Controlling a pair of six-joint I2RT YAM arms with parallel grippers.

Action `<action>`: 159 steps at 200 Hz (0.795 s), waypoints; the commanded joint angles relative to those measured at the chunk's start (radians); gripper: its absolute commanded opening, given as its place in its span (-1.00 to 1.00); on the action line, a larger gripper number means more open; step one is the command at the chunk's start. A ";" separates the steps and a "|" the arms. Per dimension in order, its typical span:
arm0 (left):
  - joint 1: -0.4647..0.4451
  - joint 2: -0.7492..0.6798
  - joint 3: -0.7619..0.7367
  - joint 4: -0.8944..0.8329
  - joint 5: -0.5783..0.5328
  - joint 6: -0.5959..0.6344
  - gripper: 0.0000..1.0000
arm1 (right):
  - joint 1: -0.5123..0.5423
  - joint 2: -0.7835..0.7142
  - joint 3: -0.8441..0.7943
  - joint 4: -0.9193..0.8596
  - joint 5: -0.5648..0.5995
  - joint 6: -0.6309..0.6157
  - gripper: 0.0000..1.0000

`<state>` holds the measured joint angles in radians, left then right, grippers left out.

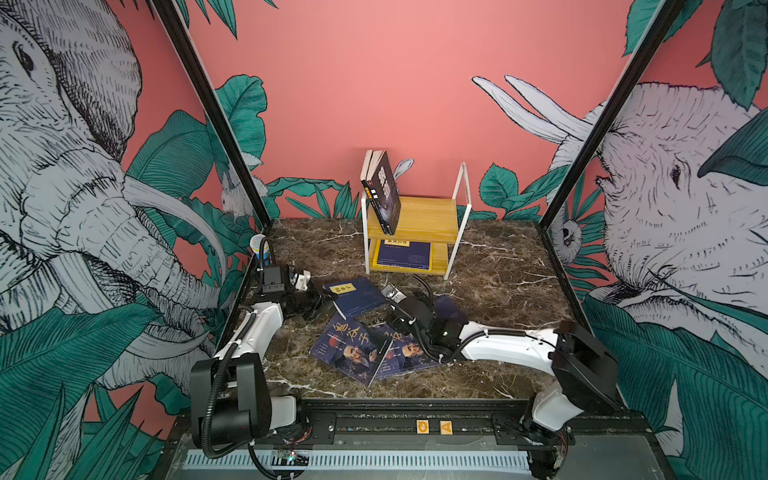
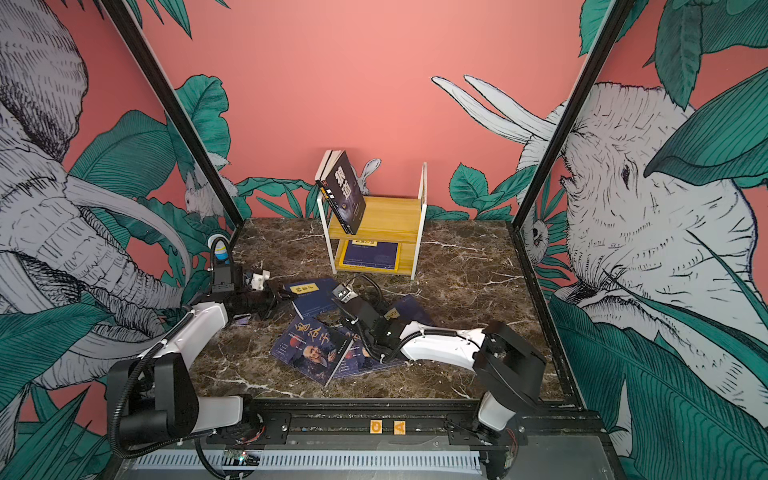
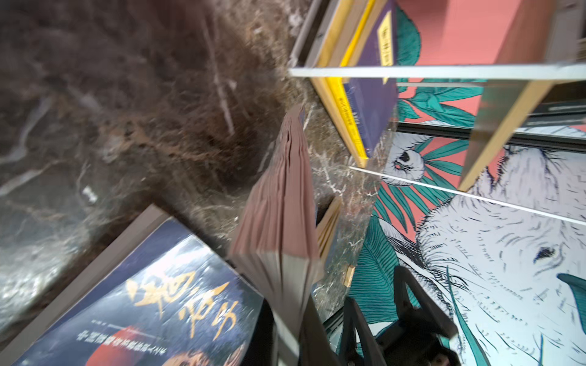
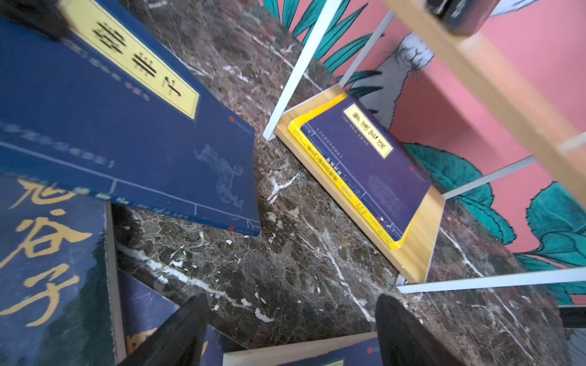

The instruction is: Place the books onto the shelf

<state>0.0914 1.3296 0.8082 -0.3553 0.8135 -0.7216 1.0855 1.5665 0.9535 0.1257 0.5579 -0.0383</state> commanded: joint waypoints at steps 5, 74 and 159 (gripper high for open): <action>-0.011 0.021 0.059 0.055 0.103 -0.011 -1.00 | 0.028 -0.097 -0.071 0.053 0.086 -0.098 0.69; -0.057 0.068 0.104 0.178 0.284 -0.078 -1.00 | 0.154 -0.154 -0.258 0.490 0.197 -0.659 0.66; -0.098 0.079 0.118 0.198 0.406 -0.047 -1.00 | 0.165 0.237 -0.281 1.286 0.291 -1.288 0.79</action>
<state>0.0097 1.4357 0.8993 -0.2020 1.1439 -0.7815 1.2480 1.7504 0.6567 1.1515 0.8150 -1.1213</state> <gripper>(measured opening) 0.097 0.903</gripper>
